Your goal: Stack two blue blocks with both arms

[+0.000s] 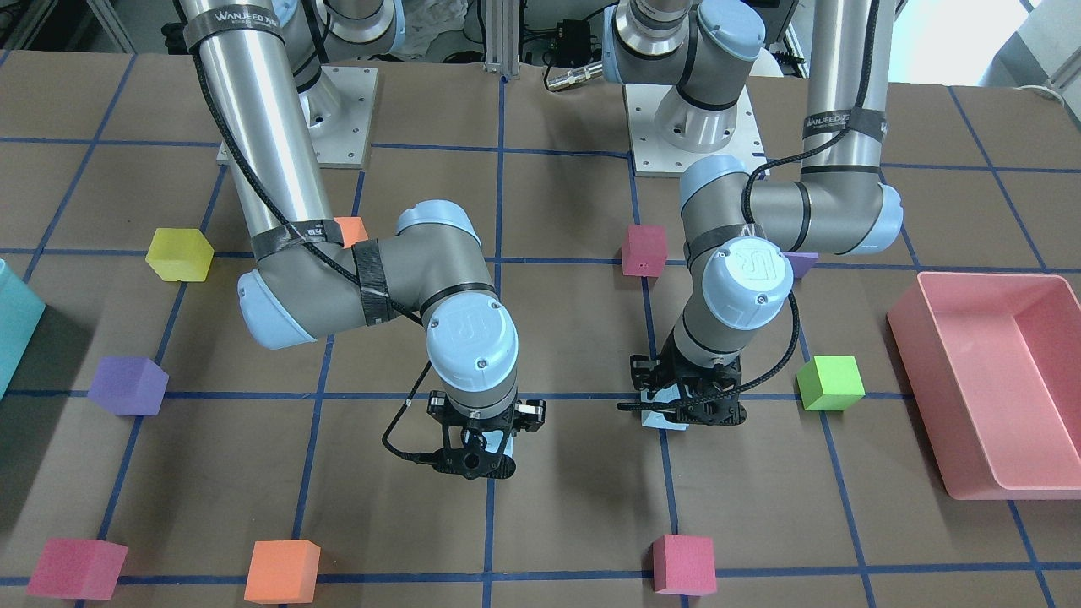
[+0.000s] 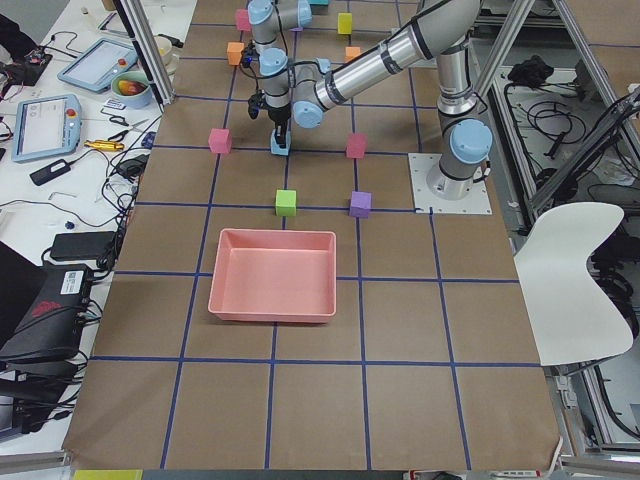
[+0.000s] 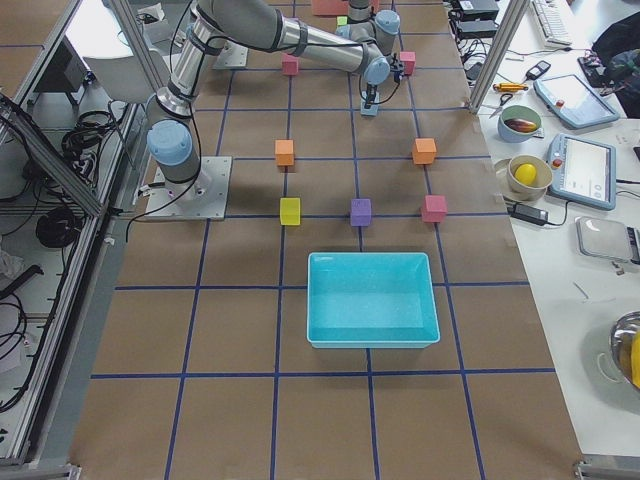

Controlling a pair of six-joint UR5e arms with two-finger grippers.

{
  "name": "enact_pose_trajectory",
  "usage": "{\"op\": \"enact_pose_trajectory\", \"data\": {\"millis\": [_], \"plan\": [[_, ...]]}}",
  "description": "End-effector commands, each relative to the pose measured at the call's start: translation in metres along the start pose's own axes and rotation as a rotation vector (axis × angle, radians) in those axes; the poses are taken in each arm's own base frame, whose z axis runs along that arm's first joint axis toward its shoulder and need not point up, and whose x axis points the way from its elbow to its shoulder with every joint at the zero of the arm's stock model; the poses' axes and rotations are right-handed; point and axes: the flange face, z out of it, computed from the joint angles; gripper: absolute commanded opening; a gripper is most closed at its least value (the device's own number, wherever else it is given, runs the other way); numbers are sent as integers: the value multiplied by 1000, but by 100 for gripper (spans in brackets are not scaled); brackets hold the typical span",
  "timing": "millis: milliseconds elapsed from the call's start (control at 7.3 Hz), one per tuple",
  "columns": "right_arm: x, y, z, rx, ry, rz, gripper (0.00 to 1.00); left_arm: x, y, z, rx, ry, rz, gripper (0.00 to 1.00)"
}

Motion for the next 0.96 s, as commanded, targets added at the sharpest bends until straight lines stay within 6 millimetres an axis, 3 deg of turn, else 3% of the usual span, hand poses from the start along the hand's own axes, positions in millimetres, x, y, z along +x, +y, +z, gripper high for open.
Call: {"op": "enact_pose_trajectory", "data": {"millis": [0,137,411,548,822], "plan": [[0,0,-4,4,-2,3,100,2,-4,-12,22,0,2,4],[2,-1,-14,17,-11,5,100,3,-8,-18,28,0,1,4],[19,0,-63,68,-27,16,100,14,-15,-23,41,6,7,4],[47,1,-94,65,-24,46,100,24,-18,-32,58,5,6,4],[141,-10,-153,43,-17,56,100,59,-31,-65,40,5,-12,1]]}}
